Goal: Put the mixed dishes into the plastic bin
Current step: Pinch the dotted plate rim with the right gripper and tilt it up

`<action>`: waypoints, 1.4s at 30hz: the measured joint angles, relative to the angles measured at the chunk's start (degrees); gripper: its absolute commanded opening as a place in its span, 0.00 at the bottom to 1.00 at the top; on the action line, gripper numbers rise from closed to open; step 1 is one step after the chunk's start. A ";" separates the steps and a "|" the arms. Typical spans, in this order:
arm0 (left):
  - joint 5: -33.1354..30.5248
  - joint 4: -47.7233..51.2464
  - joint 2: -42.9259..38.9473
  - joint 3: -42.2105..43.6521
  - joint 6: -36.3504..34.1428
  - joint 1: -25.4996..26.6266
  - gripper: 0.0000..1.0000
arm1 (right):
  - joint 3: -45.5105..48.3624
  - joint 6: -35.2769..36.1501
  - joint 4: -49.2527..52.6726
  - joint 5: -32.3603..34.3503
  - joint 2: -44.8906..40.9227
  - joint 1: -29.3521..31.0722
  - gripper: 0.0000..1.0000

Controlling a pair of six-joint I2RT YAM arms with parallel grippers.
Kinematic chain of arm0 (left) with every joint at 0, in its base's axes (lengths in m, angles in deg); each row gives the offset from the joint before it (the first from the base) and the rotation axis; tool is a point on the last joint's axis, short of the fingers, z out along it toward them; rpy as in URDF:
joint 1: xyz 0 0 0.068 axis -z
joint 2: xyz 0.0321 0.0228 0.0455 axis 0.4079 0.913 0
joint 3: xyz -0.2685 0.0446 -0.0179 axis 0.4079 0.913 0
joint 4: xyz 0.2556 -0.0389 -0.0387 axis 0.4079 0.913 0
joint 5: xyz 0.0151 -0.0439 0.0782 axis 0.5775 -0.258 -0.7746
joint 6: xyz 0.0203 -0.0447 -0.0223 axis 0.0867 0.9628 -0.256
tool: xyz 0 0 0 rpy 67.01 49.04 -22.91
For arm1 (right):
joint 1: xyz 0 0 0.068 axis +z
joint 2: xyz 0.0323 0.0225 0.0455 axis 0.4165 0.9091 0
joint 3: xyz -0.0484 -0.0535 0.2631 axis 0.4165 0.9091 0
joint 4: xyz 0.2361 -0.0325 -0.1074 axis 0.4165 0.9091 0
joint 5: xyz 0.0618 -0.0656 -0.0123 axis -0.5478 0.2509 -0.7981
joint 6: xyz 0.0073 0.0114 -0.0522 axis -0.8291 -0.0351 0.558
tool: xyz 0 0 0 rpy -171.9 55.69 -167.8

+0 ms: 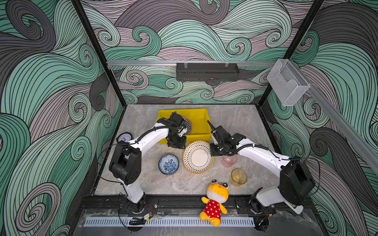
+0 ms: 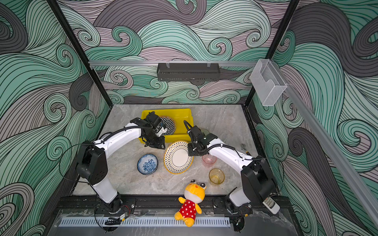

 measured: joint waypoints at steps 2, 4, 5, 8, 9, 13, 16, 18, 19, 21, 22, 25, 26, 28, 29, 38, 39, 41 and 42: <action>0.33 -0.31 0.00 0.44 0.00 0.00 0.32 | 0.00 -0.04 0.33 0.24 -0.48 0.00 0.00; 0.59 -0.74 0.00 0.90 0.00 0.00 0.32 | 0.00 -0.09 0.70 0.55 -0.79 0.00 0.00; 0.70 -1.05 0.00 1.14 0.00 0.00 0.33 | 0.00 -0.17 0.87 0.72 -0.90 0.00 0.00; 0.94 -1.70 0.20 1.42 -0.02 0.00 0.35 | 0.00 -0.22 1.33 1.03 -1.29 0.00 0.00; 1.01 -1.95 0.35 1.42 0.00 0.00 0.36 | 0.00 -0.22 1.57 1.18 -1.46 0.00 0.00; 1.18 -3.28 1.42 1.42 0.00 0.00 0.38 | 0.00 -0.22 2.36 1.51 -2.05 0.00 0.00; 1.36 -4.26 2.10 1.46 -0.02 0.00 0.38 | 0.00 -0.22 2.82 1.73 -2.40 0.00 0.00; 1.53 -4.61 2.12 1.46 -0.09 0.00 0.38 | 0.00 -0.22 3.15 1.95 -2.58 0.00 0.00; 1.70 -4.79 2.12 1.46 -0.11 0.00 0.39 | 0.00 -0.22 3.21 2.05 -2.62 0.00 0.00; 2.16 -5.22 2.19 1.64 -0.26 0.00 0.39 | 0.00 -0.20 3.39 2.34 -2.95 0.00 0.00; 2.36 -5.35 2.27 1.77 -0.31 0.00 0.39 | 0.00 -0.20 3.52 2.45 -3.19 0.00 0.00; 3.19 -6.03 2.60 2.54 -0.46 0.00 0.40 | 0.00 -0.20 4.15 3.10 -4.22 0.00 0.00; 3.50 -6.25 2.71 2.73 -0.50 0.00 0.40 | 0.00 -0.22 4.44 3.28 -4.66 -0.02 0.00; 3.91 -6.49 2.82 2.93 -0.66 0.00 0.41 | 0.00 -0.24 4.83 3.52 -5.62 -0.04 0.00; 4.22 -6.62 2.82 2.95 -0.76 0.00 0.42 | 0.00 -0.28 4.98 3.69 -6.14 -0.04 0.00; 6.25 -8.39 2.84 3.48 -0.92 0.00 0.46 | -0.02 -1.07 5.60 3.93 -9.77 -0.02 0.00; 6.51 -8.59 2.84 3.58 -0.94 0.00 0.46 | -0.02 -1.11 5.66 3.98 -10.10 -0.02 0.00; 6.97 -8.94 2.95 3.63 -0.94 0.00 0.46 | -0.02 -1.25 5.70 4.11 -10.71 -0.02 0.00; 7.15 -9.20 3.06 3.63 -0.94 0.00 0.47 | -0.02 -1.33 5.73 4.22 -11.04 -0.02 0.00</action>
